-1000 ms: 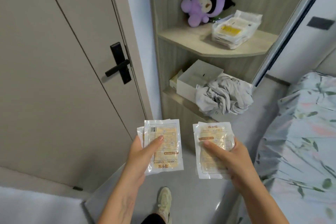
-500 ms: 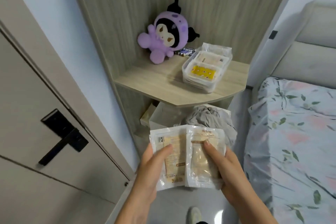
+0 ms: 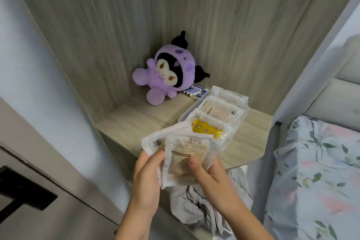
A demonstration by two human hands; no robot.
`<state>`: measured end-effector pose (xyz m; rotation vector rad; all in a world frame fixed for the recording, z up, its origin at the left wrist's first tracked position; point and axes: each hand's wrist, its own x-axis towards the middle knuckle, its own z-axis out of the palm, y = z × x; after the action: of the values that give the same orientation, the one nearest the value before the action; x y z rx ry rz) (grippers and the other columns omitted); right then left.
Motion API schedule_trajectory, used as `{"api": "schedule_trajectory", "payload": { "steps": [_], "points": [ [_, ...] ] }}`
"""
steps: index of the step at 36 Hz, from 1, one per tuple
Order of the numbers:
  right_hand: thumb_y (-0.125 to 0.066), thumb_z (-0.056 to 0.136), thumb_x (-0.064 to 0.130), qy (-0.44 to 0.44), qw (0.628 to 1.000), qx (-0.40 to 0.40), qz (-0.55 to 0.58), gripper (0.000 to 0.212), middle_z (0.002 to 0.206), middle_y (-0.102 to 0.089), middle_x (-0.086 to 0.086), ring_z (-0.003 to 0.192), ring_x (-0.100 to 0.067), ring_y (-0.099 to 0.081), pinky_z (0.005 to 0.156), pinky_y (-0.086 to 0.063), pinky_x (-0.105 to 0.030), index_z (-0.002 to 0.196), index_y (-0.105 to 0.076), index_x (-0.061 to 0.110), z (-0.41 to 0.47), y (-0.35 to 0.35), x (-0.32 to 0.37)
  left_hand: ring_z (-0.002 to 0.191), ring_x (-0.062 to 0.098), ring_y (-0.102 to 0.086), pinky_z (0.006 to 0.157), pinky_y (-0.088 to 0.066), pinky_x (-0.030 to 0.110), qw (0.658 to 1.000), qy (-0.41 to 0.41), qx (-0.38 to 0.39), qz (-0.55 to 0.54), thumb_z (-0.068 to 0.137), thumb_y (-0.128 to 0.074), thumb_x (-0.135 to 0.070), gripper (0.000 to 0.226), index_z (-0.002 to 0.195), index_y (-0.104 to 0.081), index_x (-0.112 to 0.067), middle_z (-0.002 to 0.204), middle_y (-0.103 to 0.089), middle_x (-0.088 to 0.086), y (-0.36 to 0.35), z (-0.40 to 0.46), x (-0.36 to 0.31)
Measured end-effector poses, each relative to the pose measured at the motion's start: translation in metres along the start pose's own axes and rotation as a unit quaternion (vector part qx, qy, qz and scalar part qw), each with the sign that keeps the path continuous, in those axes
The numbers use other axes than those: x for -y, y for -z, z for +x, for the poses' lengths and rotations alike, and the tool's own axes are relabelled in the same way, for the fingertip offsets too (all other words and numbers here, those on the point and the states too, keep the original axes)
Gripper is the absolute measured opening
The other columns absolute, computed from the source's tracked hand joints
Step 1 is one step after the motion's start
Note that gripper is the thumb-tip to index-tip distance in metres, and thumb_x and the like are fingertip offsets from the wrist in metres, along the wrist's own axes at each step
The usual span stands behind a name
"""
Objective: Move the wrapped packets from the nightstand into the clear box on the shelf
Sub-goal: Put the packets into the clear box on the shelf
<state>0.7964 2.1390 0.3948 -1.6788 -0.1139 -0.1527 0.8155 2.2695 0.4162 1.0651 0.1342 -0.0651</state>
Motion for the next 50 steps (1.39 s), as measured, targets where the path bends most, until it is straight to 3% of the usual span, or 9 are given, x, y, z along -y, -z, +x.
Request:
{"api": "schedule_trajectory", "payload": {
  "steps": [6,11,15,21,29,35,39,42,50],
  "points": [
    [-0.041,0.096,0.052,0.094,0.985,0.091,-0.116,0.049,0.124,-0.052,-0.006,0.122,-0.008,-0.047,0.104,-0.038,-0.026,0.123,-0.057,0.015,0.037,-0.019,-0.019,0.067,0.011,-0.066,0.056,-0.052,0.020,0.996,-0.086,0.002,-0.014,0.081,-0.037,-0.038,0.034,0.085,-0.059,-0.011,0.071,-0.070,0.001,-0.001,0.022,-0.002],
    [-0.050,0.091,0.048,0.120,0.987,0.049,-0.099,0.054,0.124,-0.030,0.044,0.116,0.021,-0.038,0.097,-0.028,-0.001,0.128,-0.027,0.015,0.047,-0.024,-0.023,0.070,0.006,-0.067,0.056,-0.050,0.022,0.994,-0.096,-0.044,-0.006,0.092,-0.029,-0.050,0.043,0.095,-0.057,-0.018,0.075,-0.072,-0.007,-0.004,0.044,0.014],
    [-0.059,0.086,0.050,0.084,0.991,0.069,-0.072,0.076,0.139,-0.026,0.023,0.125,0.017,-0.035,0.104,-0.029,-0.006,0.132,0.001,0.041,0.043,-0.022,-0.032,0.083,0.022,-0.064,0.071,-0.050,0.042,0.981,-0.097,-0.156,0.055,0.076,-0.035,-0.066,0.049,0.088,-0.058,-0.024,0.087,-0.068,0.004,0.000,0.055,0.030],
    [-0.066,0.086,0.013,0.092,0.990,0.037,-0.102,0.049,0.125,-0.056,0.024,0.122,0.000,-0.049,0.103,-0.036,-0.016,0.124,-0.052,0.039,0.046,-0.020,-0.034,0.107,0.019,-0.060,0.103,-0.042,0.051,0.973,-0.061,-0.198,0.105,0.070,-0.035,-0.085,0.070,0.103,-0.061,-0.028,0.112,-0.065,0.004,0.004,0.059,0.056],
    [-0.071,0.078,0.047,0.096,0.988,-0.040,-0.117,0.043,0.112,-0.060,0.025,0.110,0.007,-0.055,0.091,-0.045,-0.016,0.114,-0.061,0.026,0.038,-0.020,-0.015,0.105,0.038,-0.059,0.082,-0.050,0.029,0.986,-0.036,-0.161,0.010,0.075,-0.045,-0.078,0.074,0.108,-0.063,-0.015,0.119,-0.064,0.016,-0.020,0.040,0.029],
    [-0.072,0.072,0.053,0.118,0.987,-0.014,-0.109,0.038,0.106,-0.067,0.018,0.101,0.001,-0.063,0.087,-0.052,-0.023,0.105,-0.063,0.037,0.068,0.033,0.054,0.082,0.008,-0.069,0.065,-0.052,0.014,0.988,-0.148,0.042,0.020,0.047,-0.063,-0.085,0.085,0.100,-0.060,-0.018,0.088,-0.075,-0.006,-0.028,0.052,-0.007],
    [-0.070,0.069,0.041,0.017,0.990,0.066,-0.126,0.038,0.097,-0.073,0.016,0.092,-0.003,-0.069,0.075,-0.055,-0.020,0.103,-0.058,0.030,0.111,0.101,0.097,0.109,0.004,-0.052,0.090,-0.035,0.008,0.860,-0.280,0.075,0.419,0.077,-0.047,-0.056,0.040,0.112,-0.055,-0.039,0.113,-0.059,-0.022,-0.014,0.073,0.004],
    [-0.072,0.068,0.032,-0.116,0.960,0.140,-0.212,0.037,0.094,-0.074,0.007,0.087,-0.006,-0.070,0.066,-0.053,-0.016,0.101,-0.057,0.022,0.146,0.137,0.099,0.131,0.004,-0.026,0.107,-0.020,0.018,0.727,-0.242,0.119,0.631,0.079,-0.025,-0.063,0.071,0.139,-0.036,-0.029,0.142,-0.037,-0.012,-0.014,0.083,0.017],
    [-0.072,0.079,0.039,-0.328,0.837,0.248,-0.360,0.088,0.145,-0.041,-0.004,0.131,-0.024,-0.042,0.106,-0.036,-0.031,0.146,-0.026,0.005,0.204,0.138,0.048,0.146,0.008,0.004,0.118,-0.008,0.031,0.650,-0.135,0.187,0.724,0.072,0.007,-0.066,0.088,0.150,-0.009,-0.030,0.159,0.010,-0.013,-0.032,0.090,0.023]
  ]
}}
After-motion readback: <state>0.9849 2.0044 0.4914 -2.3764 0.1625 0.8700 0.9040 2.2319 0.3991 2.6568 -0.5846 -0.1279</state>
